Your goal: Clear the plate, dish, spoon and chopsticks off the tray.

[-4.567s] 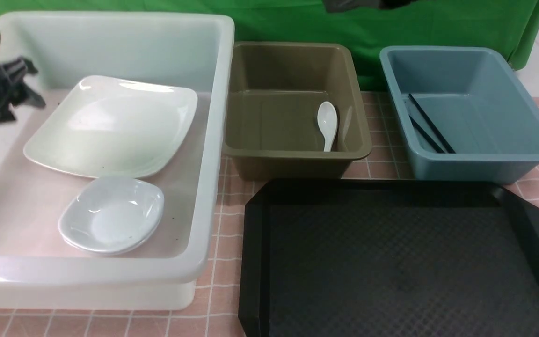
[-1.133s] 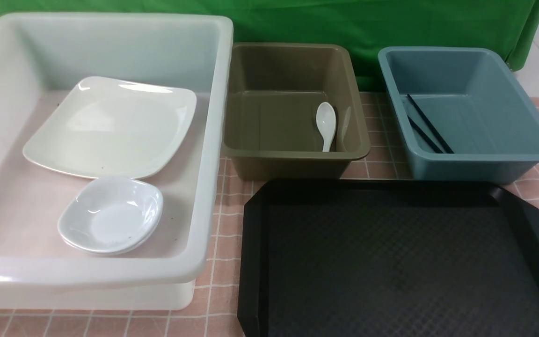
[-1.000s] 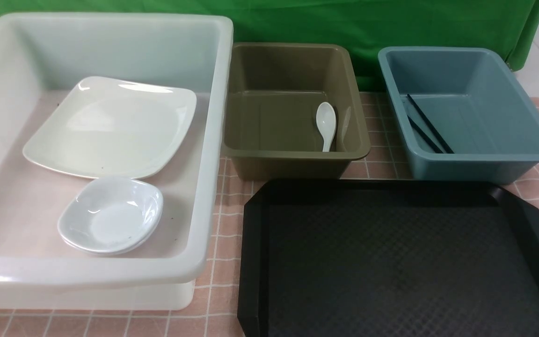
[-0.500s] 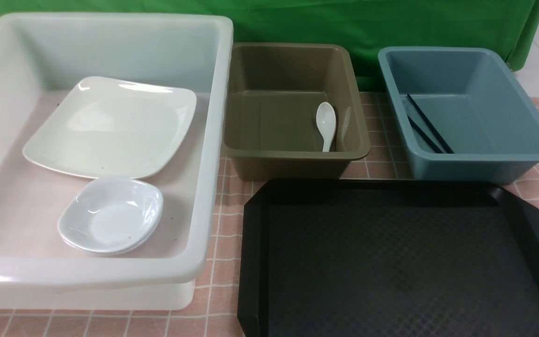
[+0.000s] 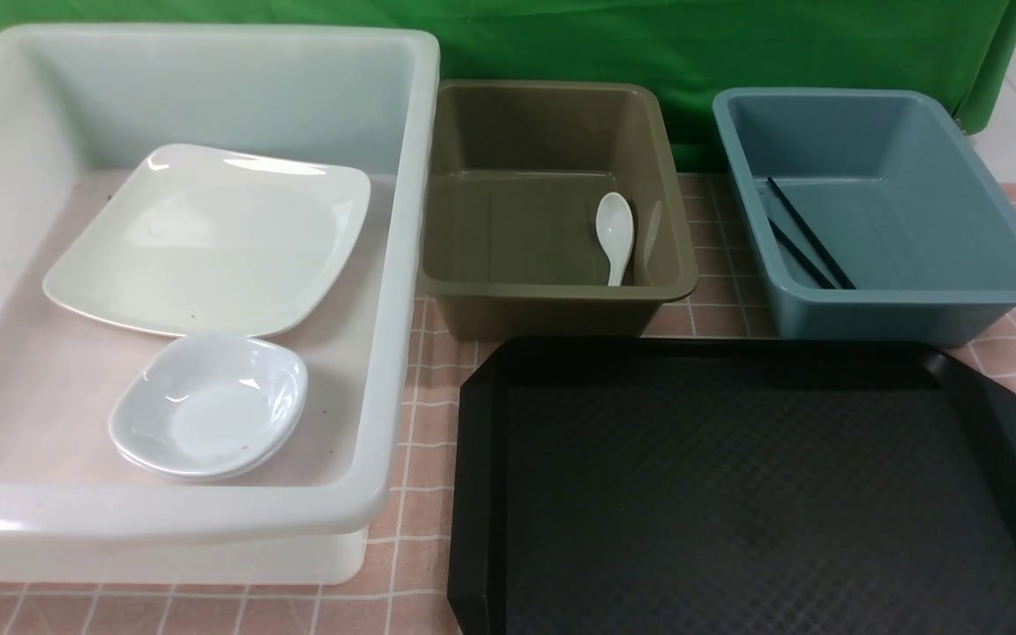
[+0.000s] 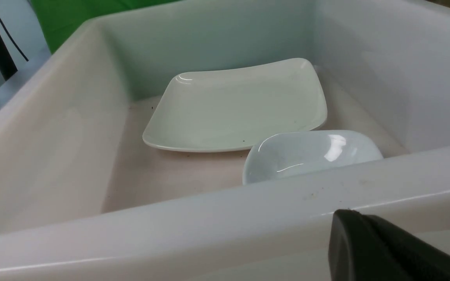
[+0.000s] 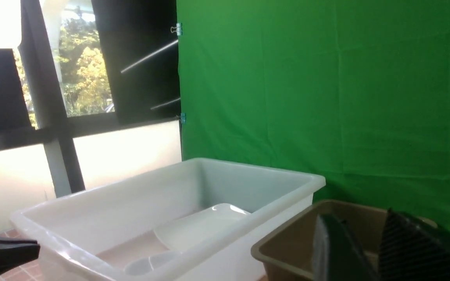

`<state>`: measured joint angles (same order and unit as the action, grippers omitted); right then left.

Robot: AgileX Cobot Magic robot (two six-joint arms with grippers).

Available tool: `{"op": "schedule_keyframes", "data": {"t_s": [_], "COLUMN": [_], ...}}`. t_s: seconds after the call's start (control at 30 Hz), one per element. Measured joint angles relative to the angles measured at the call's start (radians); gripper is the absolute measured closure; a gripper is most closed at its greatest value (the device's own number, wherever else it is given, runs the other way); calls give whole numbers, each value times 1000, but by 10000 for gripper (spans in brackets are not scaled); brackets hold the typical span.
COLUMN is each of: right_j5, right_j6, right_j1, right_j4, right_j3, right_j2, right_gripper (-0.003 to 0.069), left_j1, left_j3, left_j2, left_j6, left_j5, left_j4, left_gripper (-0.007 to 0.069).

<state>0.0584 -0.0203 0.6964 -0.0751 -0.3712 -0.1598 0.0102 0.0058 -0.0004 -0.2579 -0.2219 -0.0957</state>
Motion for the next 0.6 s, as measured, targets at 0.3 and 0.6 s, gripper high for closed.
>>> {"op": "schedule_keyframes", "data": {"t_s": [0.3,0.6], "right_j5": [-111,-228], "right_j6": [44,67], "right_j1": [-323,-683], "right_j4": [3,4], "right_j3": [154,362], "right_j2": [4,141], "right_gripper": [419,419], "left_j1": [0,0], "left_j3": [0,0], "left_j2": [0,0], "left_j6": [0,0], "left_j5": [0,1], "left_j4": [0,0], "left_gripper": [620,620]}}
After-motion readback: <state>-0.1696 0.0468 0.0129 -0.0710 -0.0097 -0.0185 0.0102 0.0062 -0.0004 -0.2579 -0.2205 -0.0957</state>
